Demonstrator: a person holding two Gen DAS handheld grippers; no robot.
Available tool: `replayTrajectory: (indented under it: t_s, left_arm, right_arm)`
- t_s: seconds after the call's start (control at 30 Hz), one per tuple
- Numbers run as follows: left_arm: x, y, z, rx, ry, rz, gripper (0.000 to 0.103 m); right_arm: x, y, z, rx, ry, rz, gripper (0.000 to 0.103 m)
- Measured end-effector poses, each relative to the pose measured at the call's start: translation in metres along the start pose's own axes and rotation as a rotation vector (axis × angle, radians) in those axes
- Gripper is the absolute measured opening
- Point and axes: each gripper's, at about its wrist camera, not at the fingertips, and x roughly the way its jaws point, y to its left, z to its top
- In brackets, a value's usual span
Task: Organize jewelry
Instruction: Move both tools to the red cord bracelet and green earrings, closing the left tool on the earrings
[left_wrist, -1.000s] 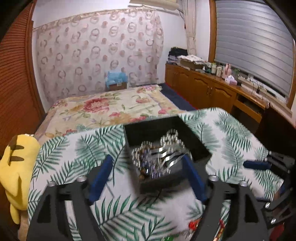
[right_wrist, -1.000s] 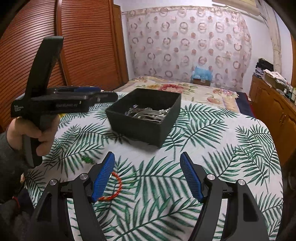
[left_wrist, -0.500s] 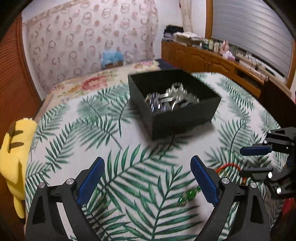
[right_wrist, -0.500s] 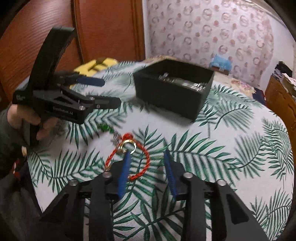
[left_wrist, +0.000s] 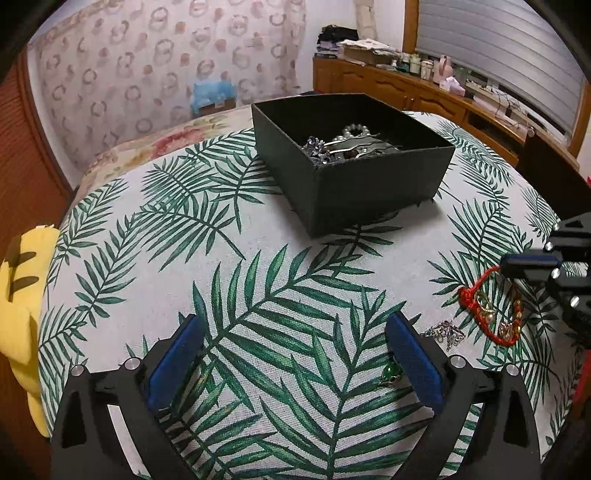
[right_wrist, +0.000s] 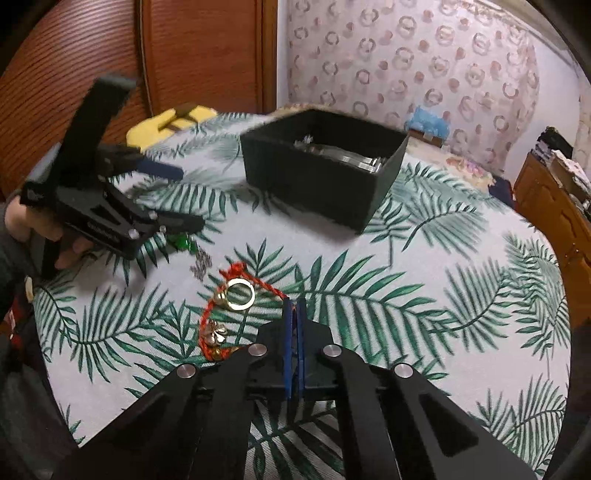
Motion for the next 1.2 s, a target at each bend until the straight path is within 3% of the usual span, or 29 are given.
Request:
replayTrajectory:
  t_s: [0.4,0.77,0.93,1.07,1.2]
  left_arm:
    - [0.000,0.001,-0.001,0.002,0.001,-0.004,0.096]
    - [-0.022,-0.012,-0.016,0.046,-0.006,-0.042,0.094]
    - [-0.038,-0.028,-0.017,0.083,-0.034,-0.076,0.078]
    - [-0.032,-0.042,-0.019,0.113,-0.004,-0.093,0.046]
    - [-0.029,-0.053,-0.023,0.133,0.002,-0.108,0.032]
  right_arm:
    - [-0.045,0.008,0.023,0.002,-0.172,0.055,0.002]
    - [-0.052,-0.001,0.016,0.027,-0.165,0.003,0.002]
    - [-0.054,-0.003,0.009,0.037,-0.162,-0.012,0.002]
    - [-0.051,-0.005,0.006,0.044,-0.159,-0.011,0.002]
    - [-0.048,-0.006,0.003,0.051,-0.154,-0.006,0.002]
